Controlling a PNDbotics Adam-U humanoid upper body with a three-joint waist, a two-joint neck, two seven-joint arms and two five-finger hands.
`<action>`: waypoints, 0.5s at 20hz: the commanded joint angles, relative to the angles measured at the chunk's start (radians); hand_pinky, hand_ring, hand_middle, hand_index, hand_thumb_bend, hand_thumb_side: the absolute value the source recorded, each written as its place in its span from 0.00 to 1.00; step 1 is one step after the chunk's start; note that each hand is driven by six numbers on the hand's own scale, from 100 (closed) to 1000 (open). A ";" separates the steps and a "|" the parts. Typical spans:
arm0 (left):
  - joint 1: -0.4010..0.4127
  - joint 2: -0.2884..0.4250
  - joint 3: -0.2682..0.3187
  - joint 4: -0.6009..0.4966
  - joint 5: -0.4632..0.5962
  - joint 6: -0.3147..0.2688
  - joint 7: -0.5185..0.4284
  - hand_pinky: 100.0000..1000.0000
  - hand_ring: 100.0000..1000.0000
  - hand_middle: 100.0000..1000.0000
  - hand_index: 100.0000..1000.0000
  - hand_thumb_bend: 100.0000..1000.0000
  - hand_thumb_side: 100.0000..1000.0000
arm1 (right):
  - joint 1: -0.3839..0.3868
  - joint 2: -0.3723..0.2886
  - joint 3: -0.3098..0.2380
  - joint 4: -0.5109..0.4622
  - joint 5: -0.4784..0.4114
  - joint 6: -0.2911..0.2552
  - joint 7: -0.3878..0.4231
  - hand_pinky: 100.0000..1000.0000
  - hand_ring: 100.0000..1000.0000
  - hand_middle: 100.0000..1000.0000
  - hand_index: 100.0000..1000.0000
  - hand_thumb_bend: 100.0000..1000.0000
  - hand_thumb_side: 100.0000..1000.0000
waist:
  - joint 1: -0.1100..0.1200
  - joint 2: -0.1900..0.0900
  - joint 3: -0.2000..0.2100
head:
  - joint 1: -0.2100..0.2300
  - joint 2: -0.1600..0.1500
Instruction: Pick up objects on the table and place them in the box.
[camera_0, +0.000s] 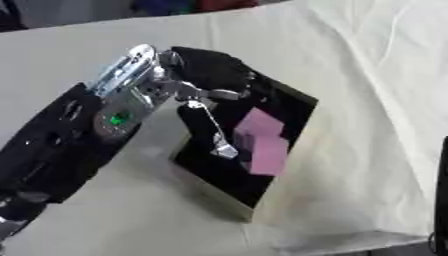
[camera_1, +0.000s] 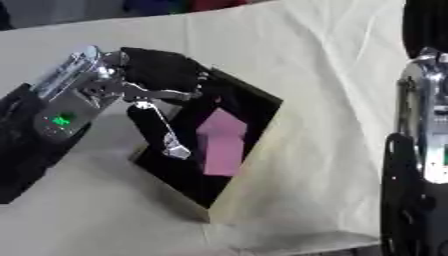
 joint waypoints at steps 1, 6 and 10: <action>-0.011 0.028 0.018 -0.016 -0.006 -0.106 -0.090 0.79 0.84 0.83 0.94 0.40 0.67 | -0.007 -0.002 0.002 -0.022 0.001 0.003 -0.003 0.84 0.80 0.53 0.77 0.00 1.00 | -0.003 -0.024 0.002 | 0.000 0.004; -0.004 0.038 0.043 -0.048 0.019 -0.093 -0.082 0.78 0.83 0.82 0.93 0.34 0.63 | -0.004 0.000 0.002 -0.026 0.003 0.005 -0.007 0.84 0.80 0.53 0.77 0.00 1.00 | -0.003 -0.030 0.005 | 0.001 0.010; -0.002 0.043 0.047 -0.064 0.030 -0.079 -0.086 0.77 0.82 0.82 0.93 0.27 0.59 | -0.004 0.001 0.002 -0.027 0.005 0.005 -0.007 0.84 0.80 0.53 0.77 0.00 1.00 | -0.004 -0.031 0.005 | 0.001 0.011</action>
